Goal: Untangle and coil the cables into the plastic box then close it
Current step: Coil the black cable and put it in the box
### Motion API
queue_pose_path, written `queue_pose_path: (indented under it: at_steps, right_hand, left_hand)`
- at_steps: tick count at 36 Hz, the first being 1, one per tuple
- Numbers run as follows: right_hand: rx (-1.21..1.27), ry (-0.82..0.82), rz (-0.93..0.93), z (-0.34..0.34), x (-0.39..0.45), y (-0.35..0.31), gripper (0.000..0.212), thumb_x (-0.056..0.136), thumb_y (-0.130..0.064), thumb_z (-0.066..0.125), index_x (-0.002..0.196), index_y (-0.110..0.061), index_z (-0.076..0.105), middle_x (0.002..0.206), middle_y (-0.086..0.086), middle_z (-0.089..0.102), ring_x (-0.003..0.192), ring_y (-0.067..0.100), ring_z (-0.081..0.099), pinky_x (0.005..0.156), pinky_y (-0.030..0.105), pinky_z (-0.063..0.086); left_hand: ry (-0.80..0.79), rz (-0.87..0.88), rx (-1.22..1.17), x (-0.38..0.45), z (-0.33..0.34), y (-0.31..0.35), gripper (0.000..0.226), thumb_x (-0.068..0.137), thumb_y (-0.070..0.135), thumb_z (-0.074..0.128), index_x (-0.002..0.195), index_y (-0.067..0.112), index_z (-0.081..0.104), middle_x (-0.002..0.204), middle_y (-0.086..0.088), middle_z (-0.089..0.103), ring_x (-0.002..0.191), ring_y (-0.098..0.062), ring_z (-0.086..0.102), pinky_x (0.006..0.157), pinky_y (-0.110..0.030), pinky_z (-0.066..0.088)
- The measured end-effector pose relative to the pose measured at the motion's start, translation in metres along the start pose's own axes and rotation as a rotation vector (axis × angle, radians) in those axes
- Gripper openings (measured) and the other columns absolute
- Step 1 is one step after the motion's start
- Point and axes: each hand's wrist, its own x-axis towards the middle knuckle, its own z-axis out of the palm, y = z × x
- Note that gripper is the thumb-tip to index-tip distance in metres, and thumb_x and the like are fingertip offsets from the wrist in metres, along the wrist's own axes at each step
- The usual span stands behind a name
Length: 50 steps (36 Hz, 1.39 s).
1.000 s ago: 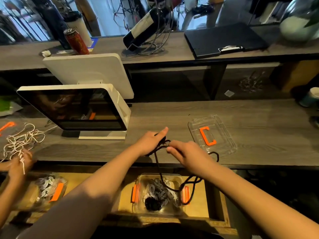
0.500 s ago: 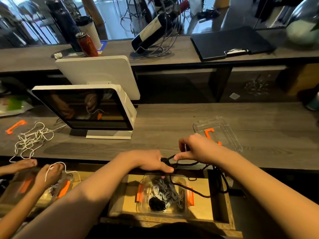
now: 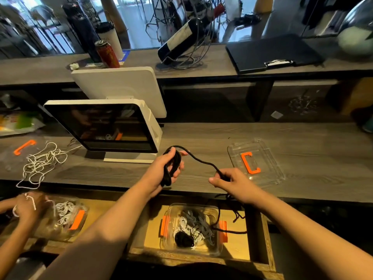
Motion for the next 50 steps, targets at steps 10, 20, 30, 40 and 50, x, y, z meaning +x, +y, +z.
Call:
queue_pose_path:
  at_steps: [10, 20, 30, 40, 50]
  right_hand:
    - [0.256, -0.022, -0.029, 0.016, 0.004, -0.01, 0.02, 0.096, -0.035, 0.061, 0.084, -0.02, 0.066, 0.075, -0.004, 0.061, 0.073, 0.01, 0.06, 0.073, 0.031, 0.051]
    - [0.3, 0.071, 0.03, 0.016, 0.005, -0.014, 0.067, 0.096, -0.057, 0.023, 0.097, -0.01, 0.071, 0.076, -0.001, 0.068, 0.063, -0.002, 0.057, 0.058, 0.011, 0.04]
    - [0.417, 0.159, 0.089, 0.011, 0.007, -0.017, 0.03, 0.1, -0.026, 0.057, 0.071, -0.018, 0.061, 0.053, -0.01, 0.043, 0.047, 0.005, 0.035, 0.043, 0.015, 0.028]
    - [0.54, 0.087, 0.111, 0.004, 0.006, -0.006, 0.019, 0.092, -0.03, 0.061, 0.078, -0.019, 0.067, 0.058, -0.003, 0.044, 0.049, 0.01, 0.037, 0.048, 0.023, 0.028]
    - [0.608, 0.306, 0.332, -0.027, 0.011, 0.049, 0.024, 0.101, -0.031, 0.053, 0.086, -0.015, 0.063, 0.06, -0.001, 0.044, 0.051, 0.011, 0.039, 0.049, 0.023, 0.03]
  left_hand:
    - [0.046, 0.049, -0.616, 0.006, 0.031, 0.011, 0.049, 0.106, 0.048, 0.032, 0.116, 0.01, 0.061, 0.12, -0.014, 0.07, 0.116, -0.03, 0.066, 0.043, -0.019, 0.041]
    - [0.308, 0.127, -0.451, 0.022, 0.018, 0.017, 0.045, 0.106, 0.045, 0.036, 0.1, 0.005, 0.057, 0.065, -0.002, 0.049, 0.059, -0.016, 0.047, 0.069, -0.031, 0.043]
    - [0.008, 0.099, 1.077, 0.026, 0.028, 0.004, 0.018, 0.089, 0.012, 0.065, 0.082, 0.028, 0.068, 0.081, 0.003, 0.067, 0.078, -0.015, 0.062, 0.076, -0.035, 0.051]
    - [-0.325, -0.174, 1.136, 0.026, 0.031, 0.001, 0.013, 0.09, 0.02, 0.072, 0.097, 0.01, 0.072, 0.096, -0.011, 0.073, 0.091, -0.024, 0.069, 0.086, -0.038, 0.052]
    - [-0.074, 0.004, -0.066, 0.015, 0.018, 0.021, 0.013, 0.092, 0.018, 0.064, 0.083, 0.01, 0.058, 0.057, 0.004, 0.043, 0.05, -0.008, 0.043, 0.069, -0.027, 0.044]
